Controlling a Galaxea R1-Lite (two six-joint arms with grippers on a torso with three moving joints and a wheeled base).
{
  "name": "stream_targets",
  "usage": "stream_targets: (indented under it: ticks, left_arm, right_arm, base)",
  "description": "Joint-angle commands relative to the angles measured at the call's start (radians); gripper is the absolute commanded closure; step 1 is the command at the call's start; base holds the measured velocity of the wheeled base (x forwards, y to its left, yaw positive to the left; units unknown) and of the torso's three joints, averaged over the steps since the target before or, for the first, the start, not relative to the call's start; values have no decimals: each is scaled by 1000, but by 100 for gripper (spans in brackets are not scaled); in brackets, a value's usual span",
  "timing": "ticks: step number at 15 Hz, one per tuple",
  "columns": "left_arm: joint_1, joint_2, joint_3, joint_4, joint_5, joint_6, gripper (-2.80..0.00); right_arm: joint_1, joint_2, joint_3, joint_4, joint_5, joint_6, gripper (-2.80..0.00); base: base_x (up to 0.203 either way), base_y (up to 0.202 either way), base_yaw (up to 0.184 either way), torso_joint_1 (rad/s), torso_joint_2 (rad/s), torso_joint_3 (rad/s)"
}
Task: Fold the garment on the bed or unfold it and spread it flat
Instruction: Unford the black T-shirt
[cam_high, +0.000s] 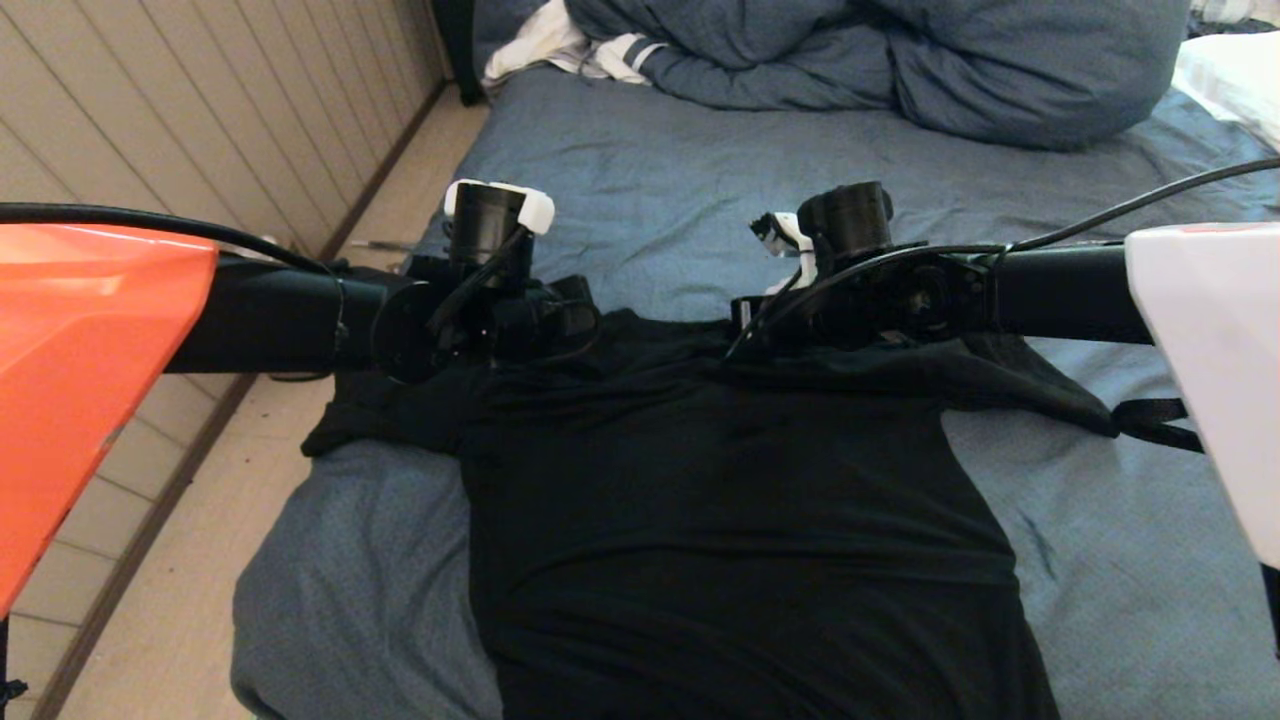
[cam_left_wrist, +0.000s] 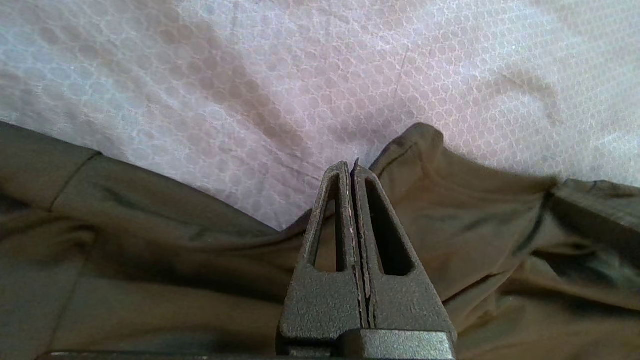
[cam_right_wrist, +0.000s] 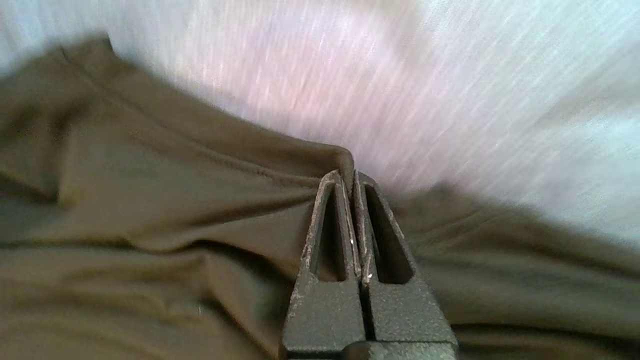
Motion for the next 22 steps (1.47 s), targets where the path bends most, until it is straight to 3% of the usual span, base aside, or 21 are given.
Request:
stream_targets:
  ticks: [1, 5, 7, 12, 15, 22]
  left_arm:
    - [-2, 8, -1, -2, 1, -3, 0]
    - [-2, 18, -7, -9, 1, -5, 0]
    - [0, 20, -8, -17, 3, -6, 0]
    - [36, 54, -83, -21, 9, -8, 0]
    - [69, 85, -132, -21, 9, -8, 0]
    - [78, 75, -135, -21, 9, -9, 0]
  right_arm:
    - [-3, 7, -66, -3, -41, 2, 0]
    - [11, 31, -74, -119, -158, -4, 0]
    - [15, 72, -73, -184, -226, -45, 0]
    - [21, 141, -76, -335, -296, -145, 0]
    - [21, 169, -83, -383, -301, -233, 0]
    - [17, 142, -80, -372, -305, -235, 0]
  base:
    - [0, 0, 0, 0, 0, 0]
    - [0, 0, 0, 0, 0, 0]
    - [0, 0, 0, 0, 0, 0]
    - [0, 0, 0, 0, 0, 0]
    - [0, 0, 0, 0, 0, 0]
    - [0, 0, 0, 0, 0, 0]
